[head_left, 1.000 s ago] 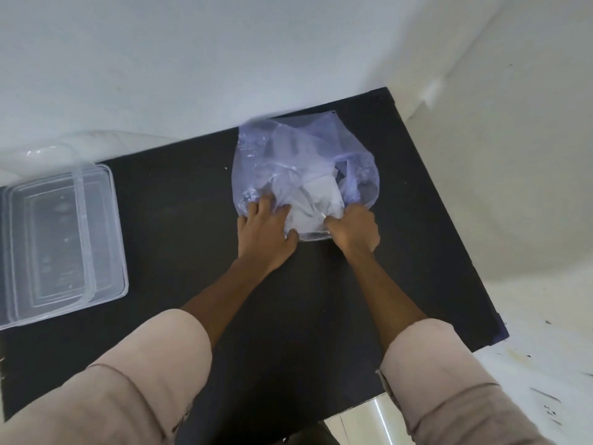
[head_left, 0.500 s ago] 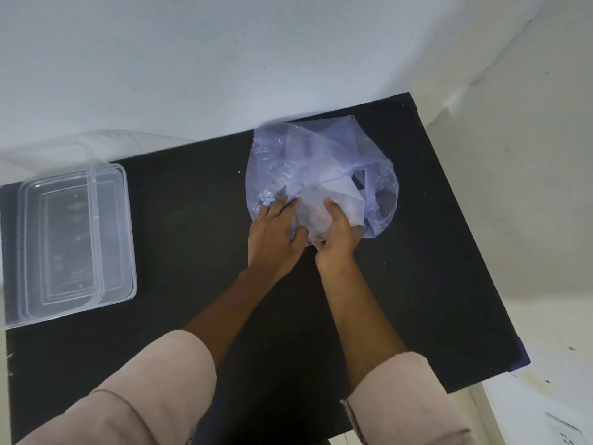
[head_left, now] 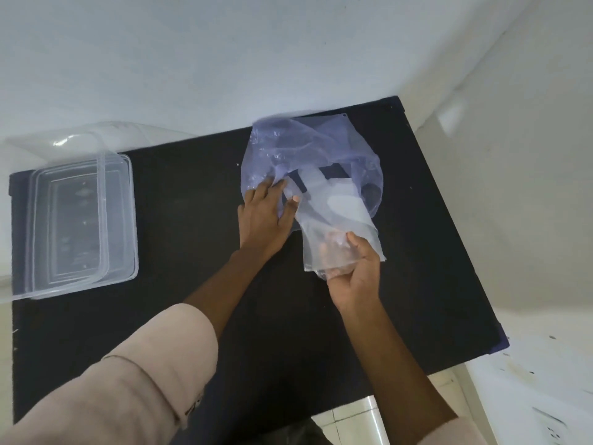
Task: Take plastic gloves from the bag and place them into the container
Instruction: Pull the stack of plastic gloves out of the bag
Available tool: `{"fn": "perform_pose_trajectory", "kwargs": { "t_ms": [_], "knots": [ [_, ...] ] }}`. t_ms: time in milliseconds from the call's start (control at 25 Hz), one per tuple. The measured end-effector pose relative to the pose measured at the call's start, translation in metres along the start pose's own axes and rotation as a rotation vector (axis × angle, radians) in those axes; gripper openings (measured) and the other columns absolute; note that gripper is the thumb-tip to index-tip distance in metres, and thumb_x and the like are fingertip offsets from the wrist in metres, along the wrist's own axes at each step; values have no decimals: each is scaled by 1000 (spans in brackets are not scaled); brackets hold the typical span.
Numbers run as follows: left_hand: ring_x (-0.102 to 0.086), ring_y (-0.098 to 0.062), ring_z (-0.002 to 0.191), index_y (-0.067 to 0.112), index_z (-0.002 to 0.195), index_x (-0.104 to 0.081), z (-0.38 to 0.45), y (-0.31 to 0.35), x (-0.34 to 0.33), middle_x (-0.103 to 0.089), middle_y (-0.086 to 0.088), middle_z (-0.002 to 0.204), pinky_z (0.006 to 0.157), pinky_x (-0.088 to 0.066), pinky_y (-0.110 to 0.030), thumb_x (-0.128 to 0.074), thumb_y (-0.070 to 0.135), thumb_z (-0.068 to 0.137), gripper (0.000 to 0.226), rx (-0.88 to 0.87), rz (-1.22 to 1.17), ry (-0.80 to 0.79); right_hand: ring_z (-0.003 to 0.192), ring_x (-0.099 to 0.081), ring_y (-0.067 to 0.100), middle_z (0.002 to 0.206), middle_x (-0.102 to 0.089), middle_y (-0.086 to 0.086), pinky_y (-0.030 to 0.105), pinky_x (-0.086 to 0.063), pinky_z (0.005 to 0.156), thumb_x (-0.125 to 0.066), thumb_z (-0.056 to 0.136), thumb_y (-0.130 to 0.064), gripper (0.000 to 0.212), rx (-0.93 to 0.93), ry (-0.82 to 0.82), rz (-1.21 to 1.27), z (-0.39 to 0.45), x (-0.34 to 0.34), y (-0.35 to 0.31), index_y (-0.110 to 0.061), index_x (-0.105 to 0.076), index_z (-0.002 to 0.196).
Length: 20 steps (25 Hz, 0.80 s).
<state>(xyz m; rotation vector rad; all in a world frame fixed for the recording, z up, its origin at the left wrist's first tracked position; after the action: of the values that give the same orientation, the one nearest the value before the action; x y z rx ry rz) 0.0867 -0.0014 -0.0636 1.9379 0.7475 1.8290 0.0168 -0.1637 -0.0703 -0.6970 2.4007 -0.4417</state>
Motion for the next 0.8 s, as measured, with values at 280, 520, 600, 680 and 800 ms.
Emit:
{"fn": "perform_pose_trajectory", "kwargs": {
  "t_ms": [280, 520, 600, 680, 800],
  "knots": [
    [-56, -17, 109, 21, 120, -55, -168, -20, -7, -54, -5, 125, 91, -49, -36, -56, 31, 93, 29, 253, -439, 192, 110, -61, 36, 124, -64, 12, 54, -52, 92, -73, 75, -10, 56, -55, 184, -62, -48, 82, 59, -14, -56, 128],
    [-72, -21, 77, 10, 96, -71, -268, -50, -41, -78, -7, 88, 64, -59, -34, -63, 31, 86, 25, 964, -1040, -132, 100, -67, 34, 115, -67, 12, 42, -58, 71, -74, 78, -16, 52, -127, 147, -205, -94, 117, 124, -15, -54, 126],
    [-69, -24, 72, 0, 92, -71, -272, -67, -32, -75, -14, 85, 67, -60, -35, -66, 22, 86, 23, 954, -935, -77, 100, -64, 32, 111, -65, 9, 40, -57, 69, -76, 77, -17, 48, -166, 149, -289, -102, 123, 132, -17, -53, 119],
    [-66, -23, 71, 2, 85, -71, -273, -86, -20, -72, -14, 83, 65, -59, -34, -67, 20, 87, 18, 929, -816, -65, 98, -64, 30, 108, -65, 8, 37, -58, 67, -78, 76, -15, 46, -192, 100, -344, -103, 122, 131, -17, -55, 116],
    [-65, -19, 69, 11, 80, -72, -268, -121, 7, -73, -8, 82, 60, -54, -29, -68, 22, 88, 14, 871, -660, -121, 93, -67, 29, 104, -69, 11, 37, -58, 67, -76, 76, -6, 38, -179, 58, -508, -95, 116, 130, -5, -63, 112]
  ]
}}
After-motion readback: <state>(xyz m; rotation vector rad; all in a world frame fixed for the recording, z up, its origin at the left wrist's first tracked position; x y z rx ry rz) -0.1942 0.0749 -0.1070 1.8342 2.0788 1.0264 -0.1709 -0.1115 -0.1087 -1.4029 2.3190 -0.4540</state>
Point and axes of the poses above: each hand's wrist, its own z-axis towards the middle knuckle, its own x-axis out of the back of the hand, y = z × x, the point moved 4 cm from there along z, towards the middle knuckle
